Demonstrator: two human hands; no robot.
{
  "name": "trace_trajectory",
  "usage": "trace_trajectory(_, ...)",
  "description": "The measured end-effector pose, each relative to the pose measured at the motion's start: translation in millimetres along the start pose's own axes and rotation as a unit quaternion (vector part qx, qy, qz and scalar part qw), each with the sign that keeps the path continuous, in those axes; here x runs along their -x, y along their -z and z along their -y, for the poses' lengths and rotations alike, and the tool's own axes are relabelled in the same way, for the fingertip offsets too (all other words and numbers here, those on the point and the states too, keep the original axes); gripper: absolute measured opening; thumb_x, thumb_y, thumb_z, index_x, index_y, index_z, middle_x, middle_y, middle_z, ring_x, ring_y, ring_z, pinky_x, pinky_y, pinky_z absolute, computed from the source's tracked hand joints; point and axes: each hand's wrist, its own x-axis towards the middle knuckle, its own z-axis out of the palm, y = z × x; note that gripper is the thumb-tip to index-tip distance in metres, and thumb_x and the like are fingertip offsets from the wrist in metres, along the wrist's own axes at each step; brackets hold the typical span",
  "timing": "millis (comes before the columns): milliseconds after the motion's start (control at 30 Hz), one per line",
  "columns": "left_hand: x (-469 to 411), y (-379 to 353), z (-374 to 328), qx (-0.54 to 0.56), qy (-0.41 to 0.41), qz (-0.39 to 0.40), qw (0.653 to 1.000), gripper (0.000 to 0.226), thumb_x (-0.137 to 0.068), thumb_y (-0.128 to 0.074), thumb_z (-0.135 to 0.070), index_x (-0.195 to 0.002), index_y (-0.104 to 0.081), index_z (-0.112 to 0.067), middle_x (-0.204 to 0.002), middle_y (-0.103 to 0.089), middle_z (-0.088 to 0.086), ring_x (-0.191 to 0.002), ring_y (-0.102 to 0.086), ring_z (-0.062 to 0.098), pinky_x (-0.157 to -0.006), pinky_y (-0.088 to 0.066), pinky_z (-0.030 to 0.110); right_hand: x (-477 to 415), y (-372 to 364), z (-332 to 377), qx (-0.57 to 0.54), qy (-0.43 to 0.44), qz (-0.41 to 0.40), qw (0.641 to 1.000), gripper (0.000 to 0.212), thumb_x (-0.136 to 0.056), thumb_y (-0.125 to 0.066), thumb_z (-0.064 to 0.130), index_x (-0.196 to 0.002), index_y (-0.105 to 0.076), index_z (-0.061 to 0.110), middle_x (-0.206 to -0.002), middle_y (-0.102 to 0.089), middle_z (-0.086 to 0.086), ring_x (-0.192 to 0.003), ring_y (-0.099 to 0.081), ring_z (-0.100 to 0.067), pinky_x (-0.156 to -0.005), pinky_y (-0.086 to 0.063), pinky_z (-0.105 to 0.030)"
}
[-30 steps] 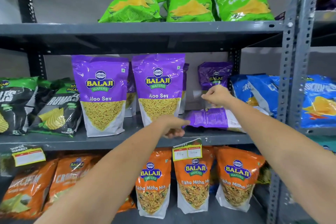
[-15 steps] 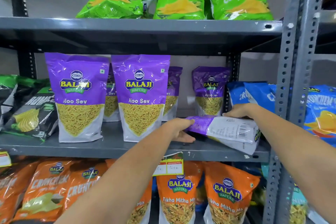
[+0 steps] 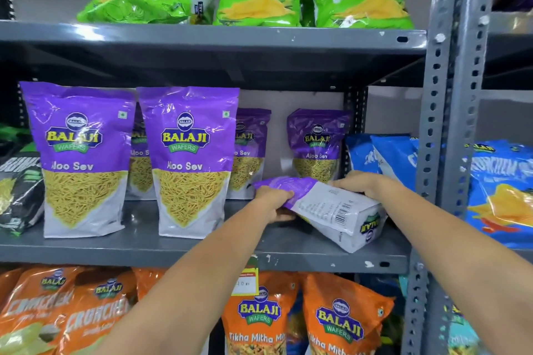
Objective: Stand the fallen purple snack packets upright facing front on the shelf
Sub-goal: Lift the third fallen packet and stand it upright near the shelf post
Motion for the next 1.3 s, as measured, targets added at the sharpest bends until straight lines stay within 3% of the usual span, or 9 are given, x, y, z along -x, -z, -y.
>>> trace_trajectory(200,-6.1,1.0,-16.5,0.005,-0.111,-0.045,0.993,0.053,-0.086,-0.070,-0.009,-0.130,-0.040,-0.011,-0.127,-0.059,0.011,-0.098,-0.066,0.027,-0.053,-0.060,0.038,-6.6,-2.8,-2.2,-0.089,0.036,-0.076,0.992,0.061,-0.080,-0.063,0.059,-0.098,-0.063,0.001,-0.101,-0.066,-0.013,-0.077,-0.061,-0.020,-0.060,-0.046,-0.027)
trace_trajectory(333,-10.4,-3.7,-33.8,-0.036,-0.217,-0.097,0.971,0.052,-0.082,-0.076,-0.018,-0.124,-0.046,-0.009,-0.120,-0.063,0.008,-0.108,-0.064,0.028,-0.093,-0.055,0.045,-0.4,-15.3,-4.4,-0.171,0.090,-0.209,0.959,0.054,-0.077,-0.061,0.065,-0.056,-0.049,0.017,-0.063,-0.052,-0.004,-0.067,-0.052,-0.022,-0.061,-0.039,-0.031)
trace_trajectory(433,-10.1,-10.4,-46.7,-0.035,-0.256,-0.090,0.962,0.048,-0.085,-0.073,-0.020,-0.124,-0.049,-0.007,-0.113,-0.067,0.010,-0.105,-0.065,0.028,-0.099,-0.052,0.043,3.7,-32.6,-9.3,-0.229,0.115,-0.300,0.919,0.044,-0.084,-0.059,0.057,-0.084,-0.063,0.013,-0.078,-0.059,-0.002,-0.078,-0.054,-0.020,-0.068,-0.040,-0.031)
trace_trajectory(600,-13.5,-12.3,-53.6,-0.061,-0.273,-0.061,0.958,0.029,-0.092,-0.064,-0.015,-0.117,-0.055,-0.003,-0.118,-0.068,0.016,-0.106,-0.066,0.029,-0.097,-0.053,0.044,11.5,-57.8,-12.4,-0.300,0.158,-0.327,0.882,0.038,-0.089,-0.058,0.046,-0.105,-0.047,0.013,-0.098,-0.057,-0.001,-0.086,-0.055,-0.016,-0.064,-0.040,-0.023)
trace_trajectory(833,3.3,13.7,-26.7,-0.257,-0.243,0.074,0.932,0.059,-0.075,-0.080,-0.042,-0.123,-0.051,-0.024,-0.119,-0.065,-0.009,-0.108,-0.062,0.013,-0.092,-0.051,0.031,7.8,-52.7,-24.2,-0.337,0.114,-0.197,0.914,0.057,-0.083,-0.058,0.059,-0.113,-0.050,0.012,-0.101,-0.064,0.000,-0.091,-0.063,-0.015,-0.075,-0.051,-0.031)
trace_trajectory(900,4.6,17.4,-15.1,-0.306,-0.221,0.094,0.921,0.061,-0.068,-0.086,-0.040,-0.118,-0.055,-0.027,-0.113,-0.069,-0.011,-0.104,-0.067,0.013,-0.076,-0.057,0.029,8.1,-51.5,-26.2,-0.335,0.112,-0.182,0.918,0.064,-0.078,-0.059,0.065,-0.114,-0.055,0.013,-0.107,-0.067,-0.001,-0.096,-0.065,-0.017,-0.082,-0.054,-0.035)
trace_trajectory(1033,-0.7,18.7,-12.9,-0.269,-0.237,0.065,0.931,0.052,-0.064,-0.091,-0.026,-0.104,-0.058,-0.026,-0.105,-0.070,-0.006,-0.101,-0.068,0.015,-0.083,-0.058,0.033,10.6,-55.2,-21.9,-0.337,0.118,-0.198,0.913,0.056,-0.080,-0.061,0.060,-0.111,-0.055,0.014,-0.105,-0.066,0.000,-0.094,-0.065,-0.016,-0.077,-0.053,-0.033)
trace_trajectory(1133,0.2,22.8,-15.1,-0.257,-0.265,0.040,0.929,0.062,-0.064,-0.091,-0.020,-0.116,-0.058,-0.019,-0.117,-0.068,0.000,-0.106,-0.064,0.015,-0.089,-0.051,0.028,11.2,-53.5,-20.3,-0.311,0.137,-0.191,0.921,0.053,-0.080,-0.064,0.055,-0.112,-0.054,0.015,-0.107,-0.065,0.001,-0.096,-0.063,-0.015,-0.079,-0.052,-0.032)
trace_trajectory(1300,-8.0,29.7,-3.5,-0.266,-0.289,-0.022,0.920,0.075,-0.060,-0.092,-0.031,-0.124,-0.055,-0.015,-0.118,-0.068,-0.001,-0.104,-0.064,0.014,-0.083,-0.049,0.025,13.1,-42.5,-37.1,-0.258,0.131,-0.047,0.956,0.063,-0.070,-0.082,0.038,-0.122,-0.053,0.019,-0.119,-0.066,0.001,-0.108,-0.064,-0.018,-0.093,-0.052,-0.039)
